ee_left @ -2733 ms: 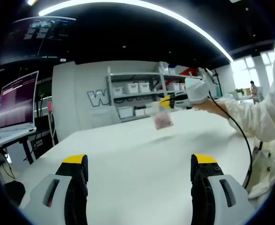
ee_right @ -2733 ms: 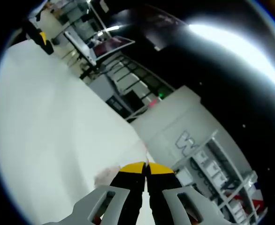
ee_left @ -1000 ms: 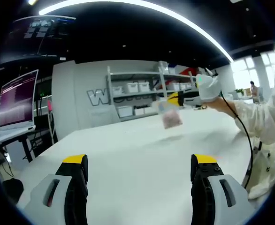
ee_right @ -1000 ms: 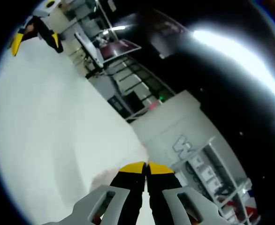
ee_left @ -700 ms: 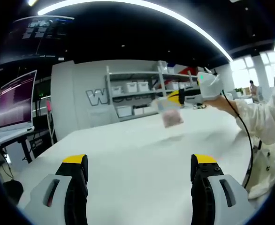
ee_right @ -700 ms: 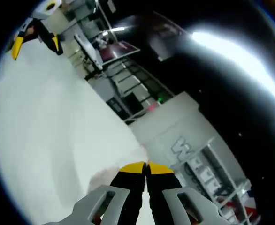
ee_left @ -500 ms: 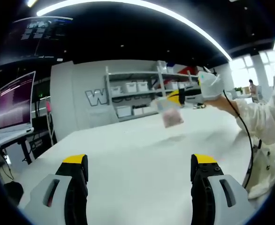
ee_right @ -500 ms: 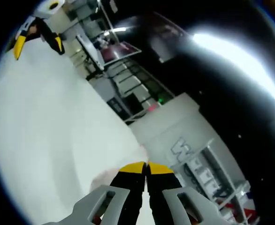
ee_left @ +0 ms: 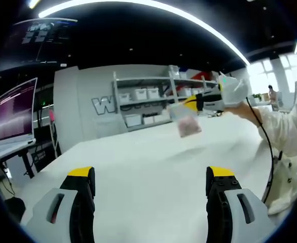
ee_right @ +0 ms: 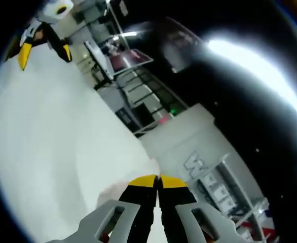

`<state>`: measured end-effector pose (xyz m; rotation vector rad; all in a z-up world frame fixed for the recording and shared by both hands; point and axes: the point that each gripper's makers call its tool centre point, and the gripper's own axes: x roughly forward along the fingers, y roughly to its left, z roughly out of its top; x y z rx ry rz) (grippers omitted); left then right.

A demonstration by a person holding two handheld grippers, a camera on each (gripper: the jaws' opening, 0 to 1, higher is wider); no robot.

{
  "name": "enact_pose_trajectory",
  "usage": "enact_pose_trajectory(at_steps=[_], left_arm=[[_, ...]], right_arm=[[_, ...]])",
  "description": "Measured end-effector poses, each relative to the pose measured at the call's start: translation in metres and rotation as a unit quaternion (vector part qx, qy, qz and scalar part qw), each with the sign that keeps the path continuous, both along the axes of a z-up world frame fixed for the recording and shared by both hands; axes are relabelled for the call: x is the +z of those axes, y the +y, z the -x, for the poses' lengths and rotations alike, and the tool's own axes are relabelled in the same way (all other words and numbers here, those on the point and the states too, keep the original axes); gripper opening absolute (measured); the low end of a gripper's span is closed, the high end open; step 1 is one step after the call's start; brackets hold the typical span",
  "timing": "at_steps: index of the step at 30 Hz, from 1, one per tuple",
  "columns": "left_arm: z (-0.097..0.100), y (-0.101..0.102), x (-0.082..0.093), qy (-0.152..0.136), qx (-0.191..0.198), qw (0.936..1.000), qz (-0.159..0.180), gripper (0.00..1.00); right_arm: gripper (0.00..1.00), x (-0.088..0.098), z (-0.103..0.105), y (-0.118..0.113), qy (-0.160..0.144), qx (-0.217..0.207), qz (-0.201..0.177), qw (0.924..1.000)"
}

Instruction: Open the resealable bag by pulling the two sides of the seal apart until the entire bag opening is separated and visibly accessible.

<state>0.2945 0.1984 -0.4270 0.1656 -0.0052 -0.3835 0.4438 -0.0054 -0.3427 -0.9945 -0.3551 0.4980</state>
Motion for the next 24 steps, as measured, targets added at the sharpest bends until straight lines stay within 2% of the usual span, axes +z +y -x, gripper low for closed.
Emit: enact_pose_trajectory(at_steps=[6,24], left_arm=[[0.0,-0.001,0.0,0.0,-0.001,1.0,0.0,0.9],[0.0,-0.001,-0.003,0.003,-0.001,1.0,-0.002,0.9]], right_arm=[[0.0,-0.002,0.012,0.004,-0.006,0.004,0.01,0.9999],[0.0,-0.011,0.025,0.008,-0.011,0.01,0.026,0.9996]])
